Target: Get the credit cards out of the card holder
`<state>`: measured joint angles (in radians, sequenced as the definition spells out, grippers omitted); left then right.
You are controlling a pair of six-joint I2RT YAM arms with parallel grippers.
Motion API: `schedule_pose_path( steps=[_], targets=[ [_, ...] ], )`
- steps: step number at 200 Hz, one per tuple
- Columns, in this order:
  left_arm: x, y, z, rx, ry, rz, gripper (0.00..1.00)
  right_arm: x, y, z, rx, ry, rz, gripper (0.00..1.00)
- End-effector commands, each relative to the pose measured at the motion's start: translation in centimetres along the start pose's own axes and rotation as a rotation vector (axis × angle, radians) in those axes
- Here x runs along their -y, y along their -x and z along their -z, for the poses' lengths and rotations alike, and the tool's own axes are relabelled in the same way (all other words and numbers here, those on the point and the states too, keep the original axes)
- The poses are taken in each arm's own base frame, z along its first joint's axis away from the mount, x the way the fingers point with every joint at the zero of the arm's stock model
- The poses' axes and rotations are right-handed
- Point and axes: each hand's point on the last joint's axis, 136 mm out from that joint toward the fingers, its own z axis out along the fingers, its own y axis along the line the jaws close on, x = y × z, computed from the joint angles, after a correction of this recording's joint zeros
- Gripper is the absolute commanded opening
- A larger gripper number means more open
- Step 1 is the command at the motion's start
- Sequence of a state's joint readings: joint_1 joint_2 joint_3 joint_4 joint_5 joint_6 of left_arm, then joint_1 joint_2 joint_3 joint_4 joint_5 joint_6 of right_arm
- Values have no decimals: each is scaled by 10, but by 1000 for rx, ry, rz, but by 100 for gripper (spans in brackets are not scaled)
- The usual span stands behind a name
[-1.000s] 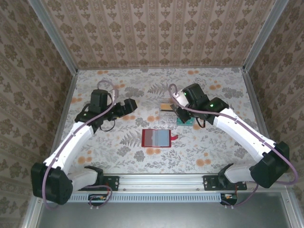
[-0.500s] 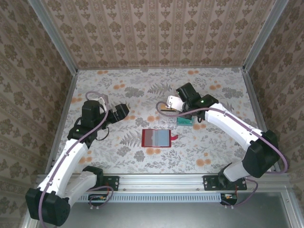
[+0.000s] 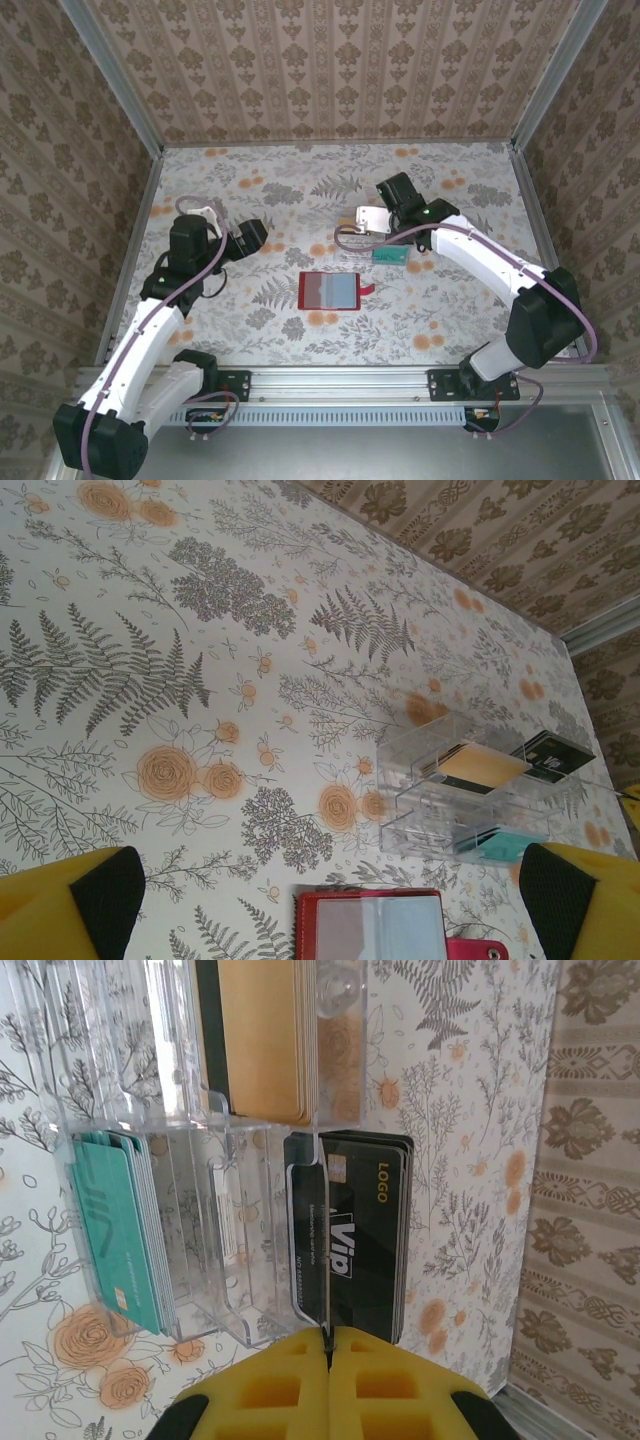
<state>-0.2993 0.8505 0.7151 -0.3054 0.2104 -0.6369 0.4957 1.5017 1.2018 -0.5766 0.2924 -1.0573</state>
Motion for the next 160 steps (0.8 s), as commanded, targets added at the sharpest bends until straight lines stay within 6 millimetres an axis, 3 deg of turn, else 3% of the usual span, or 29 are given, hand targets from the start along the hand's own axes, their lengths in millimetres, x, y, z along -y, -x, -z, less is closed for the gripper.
schedule_pose_path(
  steps=[1,31,90,160],
  targets=[
    [-1,7,3,37,4,-32,100,1,-8,-9,-21,-5,19,0],
    [-2,7,3,37,8,-31,100,0,-14,-15,-34,5,13,0],
    [-2,8,3,41,9,-39,100,10,-5,-24,-11,-10,4,0],
    [-2,7,3,37,7,-42,100,2,-6,-35,-13,20,-4,0]
  ],
)
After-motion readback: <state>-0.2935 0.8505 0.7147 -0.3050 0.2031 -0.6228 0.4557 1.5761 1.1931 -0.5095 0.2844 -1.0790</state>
